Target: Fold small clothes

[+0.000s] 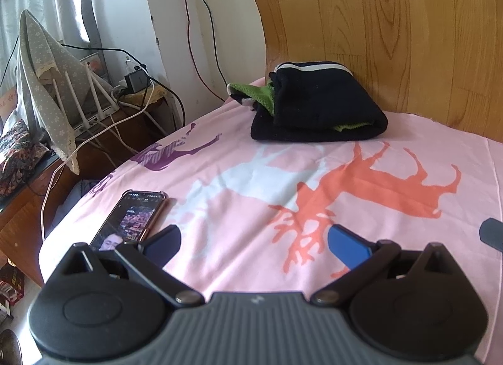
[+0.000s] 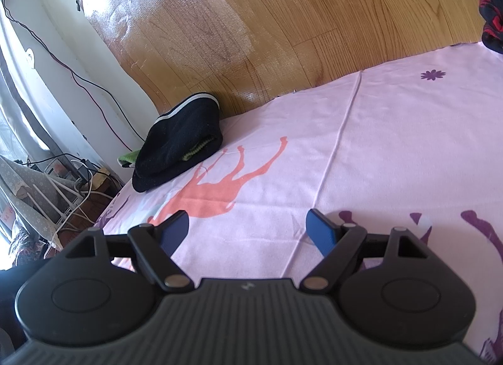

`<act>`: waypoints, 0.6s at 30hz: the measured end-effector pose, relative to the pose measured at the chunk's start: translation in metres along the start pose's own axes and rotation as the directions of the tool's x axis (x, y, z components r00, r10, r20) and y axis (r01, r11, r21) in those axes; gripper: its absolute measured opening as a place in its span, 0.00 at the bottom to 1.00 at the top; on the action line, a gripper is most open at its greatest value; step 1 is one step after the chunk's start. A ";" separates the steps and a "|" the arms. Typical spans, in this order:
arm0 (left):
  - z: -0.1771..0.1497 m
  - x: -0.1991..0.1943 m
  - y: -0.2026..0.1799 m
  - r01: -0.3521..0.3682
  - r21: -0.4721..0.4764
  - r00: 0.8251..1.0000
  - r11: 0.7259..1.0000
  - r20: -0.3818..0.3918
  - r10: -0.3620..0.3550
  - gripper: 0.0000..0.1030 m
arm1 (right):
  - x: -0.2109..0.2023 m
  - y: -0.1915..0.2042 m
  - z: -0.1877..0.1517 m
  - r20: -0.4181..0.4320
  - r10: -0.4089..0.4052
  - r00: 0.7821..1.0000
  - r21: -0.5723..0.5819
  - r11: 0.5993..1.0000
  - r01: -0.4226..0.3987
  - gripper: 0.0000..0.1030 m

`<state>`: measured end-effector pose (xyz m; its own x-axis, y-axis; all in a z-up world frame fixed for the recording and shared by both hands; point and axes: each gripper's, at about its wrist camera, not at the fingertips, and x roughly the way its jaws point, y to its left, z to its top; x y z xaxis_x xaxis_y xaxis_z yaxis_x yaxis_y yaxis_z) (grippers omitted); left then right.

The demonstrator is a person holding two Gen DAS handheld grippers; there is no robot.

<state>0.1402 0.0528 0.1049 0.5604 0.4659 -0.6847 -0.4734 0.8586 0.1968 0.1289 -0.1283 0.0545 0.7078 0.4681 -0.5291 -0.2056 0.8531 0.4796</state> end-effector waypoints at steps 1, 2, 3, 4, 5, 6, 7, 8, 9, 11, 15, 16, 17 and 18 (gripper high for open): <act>0.000 0.000 0.000 0.001 0.001 1.000 1.000 -0.001 -0.001 1.00 | 0.000 0.000 0.000 0.000 0.000 1.000 0.000 1.000 0.000 0.81; 0.000 0.001 0.000 0.001 0.002 1.000 1.000 -0.001 -0.001 1.00 | 0.000 0.000 0.000 0.000 0.000 1.000 0.000 1.000 0.000 0.81; 0.000 0.001 -0.001 0.001 0.003 1.000 1.000 -0.001 -0.001 1.00 | 0.000 0.000 0.000 0.000 0.000 1.000 0.000 1.000 0.000 0.81; 0.000 0.001 -0.001 0.000 0.004 1.000 1.000 0.000 0.000 1.00 | 0.000 0.000 0.000 0.000 0.000 1.000 0.001 1.000 0.000 0.81; 0.000 0.001 -0.001 0.000 0.005 1.000 1.000 0.000 0.000 1.00 | 0.000 0.000 0.000 0.000 0.000 1.000 0.001 1.000 0.000 0.81; 0.000 0.000 0.000 0.001 0.005 1.000 1.000 0.001 -0.001 1.00 | 0.000 0.000 0.000 0.000 0.001 1.000 0.001 1.000 -0.001 0.81; 0.000 0.000 0.000 0.001 0.004 1.000 1.000 0.001 -0.001 1.00 | 0.000 0.000 0.000 0.000 0.001 1.000 0.001 1.000 -0.001 0.81; 0.000 0.000 0.000 0.001 0.004 1.000 1.000 0.000 -0.001 1.00 | 0.000 0.000 0.000 0.000 0.001 1.000 0.001 1.000 -0.001 0.81; 0.000 0.000 0.000 0.001 0.004 1.000 1.000 0.000 -0.001 1.00 | 0.000 0.000 0.000 0.000 0.001 1.000 0.001 1.000 -0.001 0.81; 0.001 0.000 -0.001 0.003 0.004 1.000 1.000 -0.001 -0.003 1.00 | 0.000 0.000 0.000 0.000 0.001 1.000 0.002 1.000 -0.001 0.81; 0.001 0.000 -0.001 0.009 0.007 1.000 1.000 -0.001 -0.009 1.00 | 0.000 0.000 0.000 0.000 0.001 1.000 0.002 1.000 -0.001 0.81; 0.001 0.000 -0.001 0.011 0.008 1.000 1.000 -0.001 -0.011 1.00 | 0.000 0.000 0.000 0.000 0.001 1.000 0.002 1.000 -0.001 0.81; 0.001 0.000 -0.001 0.012 0.008 1.000 1.000 -0.001 -0.012 1.00 | -0.001 0.000 0.000 -0.001 0.001 1.000 0.002 1.000 -0.001 0.81; 0.001 -0.001 -0.002 0.015 0.009 1.000 1.000 -0.002 -0.015 1.00 | -0.001 0.000 0.000 -0.001 0.001 1.000 0.002 1.000 -0.001 0.81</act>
<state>0.1414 0.0514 0.1060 0.5660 0.4528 -0.6890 -0.4588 0.8673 0.1931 0.1282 -0.1285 0.0548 0.7070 0.4695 -0.5289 -0.2051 0.8518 0.4820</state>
